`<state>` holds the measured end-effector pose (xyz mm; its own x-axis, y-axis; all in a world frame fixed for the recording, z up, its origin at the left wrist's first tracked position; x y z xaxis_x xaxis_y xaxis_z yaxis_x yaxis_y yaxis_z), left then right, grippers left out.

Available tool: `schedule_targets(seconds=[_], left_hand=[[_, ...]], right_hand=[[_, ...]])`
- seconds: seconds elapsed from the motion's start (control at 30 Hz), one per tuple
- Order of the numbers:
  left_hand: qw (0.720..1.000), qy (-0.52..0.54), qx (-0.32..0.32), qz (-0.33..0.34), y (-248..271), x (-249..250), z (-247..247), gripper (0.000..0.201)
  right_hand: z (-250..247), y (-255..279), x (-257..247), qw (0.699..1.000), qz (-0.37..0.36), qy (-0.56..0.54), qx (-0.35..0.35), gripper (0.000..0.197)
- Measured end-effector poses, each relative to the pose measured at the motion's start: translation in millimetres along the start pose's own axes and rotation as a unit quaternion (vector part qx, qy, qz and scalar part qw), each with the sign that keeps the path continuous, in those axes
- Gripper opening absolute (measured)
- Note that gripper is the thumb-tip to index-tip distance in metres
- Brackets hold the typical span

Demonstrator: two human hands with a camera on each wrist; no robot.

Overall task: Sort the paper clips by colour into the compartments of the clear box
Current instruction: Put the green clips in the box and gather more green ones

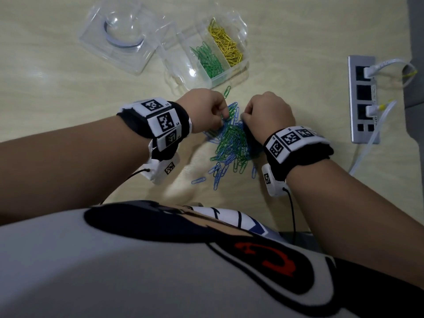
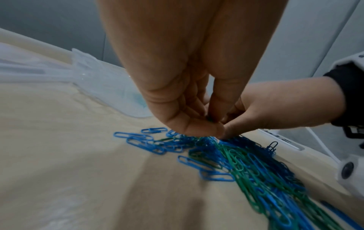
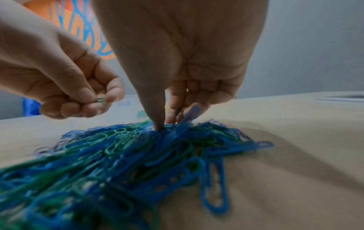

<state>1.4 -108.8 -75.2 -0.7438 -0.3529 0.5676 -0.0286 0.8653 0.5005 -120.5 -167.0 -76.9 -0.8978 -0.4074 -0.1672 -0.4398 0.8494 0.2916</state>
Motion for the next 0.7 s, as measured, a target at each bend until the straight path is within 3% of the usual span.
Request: schedule_targets(seconds=[0.23, 0.33, 0.43, 0.7], left_hand=[[0.992, 0.114, -0.037, -0.041, 4.5, -10.0, 10.0, 0.023], [0.984, 0.161, -0.037, -0.062, 5.0, -13.5, 11.9, 0.025], [0.971, 0.222, -0.037, -0.084, 5.7, -15.4, 15.0, 0.023], [0.943, 0.308, -0.061, -0.109, 7.9, -13.9, 22.9, 0.055]], right_hand=[[3.9, 0.5, -3.4, 0.999, -0.007, -0.006, -0.041, 0.018], [-7.5, 3.5, 8.4, 0.993, 0.028, -0.114, -0.013, 0.004], [-14.3, 5.6, 14.2, 0.981, 0.034, -0.191, 0.013, 0.008], [-11.8, 11.1, 16.3, 0.969, 0.020, -0.245, 0.009, 0.013]])
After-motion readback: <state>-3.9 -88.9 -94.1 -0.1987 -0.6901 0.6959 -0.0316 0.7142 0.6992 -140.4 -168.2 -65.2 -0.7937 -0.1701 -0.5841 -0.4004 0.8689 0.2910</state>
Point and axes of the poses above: each hand's wrist, its own y-axis away from the middle knuckle, its own z-axis out of the palm, x = y × z, the point moved 9 cm from there along -y, towards the middle knuckle, and after that the axes turned 2 degrees about -z, right-handed, at the moved point
